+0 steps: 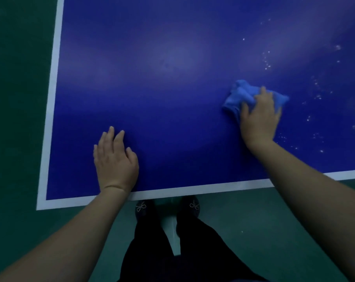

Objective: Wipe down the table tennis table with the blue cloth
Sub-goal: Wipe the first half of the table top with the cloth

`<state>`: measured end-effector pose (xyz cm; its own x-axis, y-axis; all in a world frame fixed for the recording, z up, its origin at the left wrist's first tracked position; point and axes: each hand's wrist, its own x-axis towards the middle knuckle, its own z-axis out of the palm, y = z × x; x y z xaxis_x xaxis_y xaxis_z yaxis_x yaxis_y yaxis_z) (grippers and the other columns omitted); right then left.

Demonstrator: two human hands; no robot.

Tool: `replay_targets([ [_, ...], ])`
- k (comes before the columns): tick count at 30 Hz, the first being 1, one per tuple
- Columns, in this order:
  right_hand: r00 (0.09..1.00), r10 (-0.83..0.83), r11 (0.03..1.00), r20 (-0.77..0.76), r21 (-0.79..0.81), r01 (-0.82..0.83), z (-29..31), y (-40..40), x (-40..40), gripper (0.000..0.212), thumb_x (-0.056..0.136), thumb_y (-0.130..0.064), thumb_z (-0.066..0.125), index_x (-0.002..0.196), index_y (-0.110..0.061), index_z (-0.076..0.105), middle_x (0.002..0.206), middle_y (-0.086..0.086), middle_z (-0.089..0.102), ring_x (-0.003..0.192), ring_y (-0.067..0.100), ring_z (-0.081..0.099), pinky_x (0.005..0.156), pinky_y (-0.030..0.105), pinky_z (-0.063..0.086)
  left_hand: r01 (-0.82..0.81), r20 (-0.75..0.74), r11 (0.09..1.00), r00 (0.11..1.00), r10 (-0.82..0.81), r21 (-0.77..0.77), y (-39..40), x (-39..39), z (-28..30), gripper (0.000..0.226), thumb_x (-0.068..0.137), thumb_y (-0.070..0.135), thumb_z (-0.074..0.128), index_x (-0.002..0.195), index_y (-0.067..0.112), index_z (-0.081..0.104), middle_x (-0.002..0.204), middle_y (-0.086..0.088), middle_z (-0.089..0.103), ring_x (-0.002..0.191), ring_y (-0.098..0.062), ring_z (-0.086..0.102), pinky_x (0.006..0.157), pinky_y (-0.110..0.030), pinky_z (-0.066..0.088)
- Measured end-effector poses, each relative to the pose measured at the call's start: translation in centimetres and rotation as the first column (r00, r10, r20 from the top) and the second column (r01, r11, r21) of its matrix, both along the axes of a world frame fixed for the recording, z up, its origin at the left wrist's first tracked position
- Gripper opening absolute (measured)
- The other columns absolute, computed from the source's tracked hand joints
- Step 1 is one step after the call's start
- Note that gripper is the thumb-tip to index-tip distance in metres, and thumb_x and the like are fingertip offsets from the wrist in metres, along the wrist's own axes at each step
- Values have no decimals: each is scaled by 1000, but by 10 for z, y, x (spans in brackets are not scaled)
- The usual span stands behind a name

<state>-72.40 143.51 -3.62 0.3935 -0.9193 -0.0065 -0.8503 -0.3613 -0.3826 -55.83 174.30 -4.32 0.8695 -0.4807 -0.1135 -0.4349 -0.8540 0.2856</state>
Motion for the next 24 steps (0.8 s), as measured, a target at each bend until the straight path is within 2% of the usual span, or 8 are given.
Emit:
replay_targets([
  [3, 997, -78, 997, 26, -10, 78, -2, 49, -25, 34, 98, -30, 46, 125, -9, 47, 157, 6, 25, 147, 25, 15, 117, 55, 6, 2, 11, 1000, 1000, -2, -7, -1, 0, 0, 51, 96, 23, 40, 146, 17, 35, 160, -5, 22, 149, -22, 12, 122, -44, 6],
  [5, 986, 162, 986, 30, 21, -163, -6, 92, -25, 25, 94, -25, 52, 115, -12, 52, 157, 6, 27, 147, 24, 15, 116, 51, 6, -1, 13, 1000, 1000, 2, -6, 0, 0, 0, 51, 96, 23, 41, 146, 17, 35, 160, -5, 22, 149, -22, 12, 122, -44, 6],
  [8, 872, 487, 872, 53, 18, -489, -7, 99, -15, 15, 91, -25, 58, 100, -15, 53, 157, 2, 28, 147, 20, 16, 116, 46, 8, -3, -3, 1000, 1000, 3, -23, 0, 0, 1, 51, 96, 22, 41, 146, 17, 35, 160, -4, 21, 149, -21, 11, 122, -42, 4],
  [14, 985, 175, 985, 2, -11, -175, 0, 26, 49, 31, 99, -35, 42, 119, -12, 50, 159, 1, 23, 148, 20, 11, 118, 49, 4, -84, 29, 991, 996, 88, -109, 35, 28, 6, 43, 98, 19, 44, 140, 15, 45, 155, -6, 34, 144, -25, 26, 120, -47, 17],
  [16, 974, 219, 975, -56, -21, -221, -1, 46, 81, 40, 100, -36, 38, 132, -11, 45, 159, 2, 20, 148, 21, 10, 118, 49, 5, -177, 54, 981, 982, 181, -79, 62, 46, 9, 44, 97, 18, 45, 141, 11, 44, 156, -9, 32, 144, -28, 25, 120, -47, 16],
  [19, 786, 617, 786, -39, -28, -618, -2, 128, 102, 55, 96, -29, 49, 144, -4, 37, 157, 10, 24, 146, 27, 21, 116, 52, 16, -142, 42, 989, 989, 141, 38, 96, 67, 11, 51, 98, 27, 42, 145, 9, 39, 157, -12, 28, 145, -30, 22, 120, -47, 15],
  [22, 375, 927, 375, 33, -11, -927, 0, 185, 67, 32, 84, -26, 63, 112, -10, 62, 148, 8, 43, 138, 27, 39, 112, 49, 28, -51, 30, 996, 998, 49, 78, 109, 74, 9, 61, 93, 38, 31, 149, 13, 35, 159, -9, 23, 146, -27, 18, 121, -44, 12],
  [24, 363, 931, 363, 26, 24, -932, 2, 168, 52, 26, 83, -26, 63, 105, -13, 62, 146, 5, 46, 137, 25, 40, 112, 49, 27, -39, 47, 997, 998, 36, 65, 112, 72, 5, 61, 92, 38, 30, 149, 15, 35, 159, -8, 23, 146, -27, 18, 121, -45, 13],
])
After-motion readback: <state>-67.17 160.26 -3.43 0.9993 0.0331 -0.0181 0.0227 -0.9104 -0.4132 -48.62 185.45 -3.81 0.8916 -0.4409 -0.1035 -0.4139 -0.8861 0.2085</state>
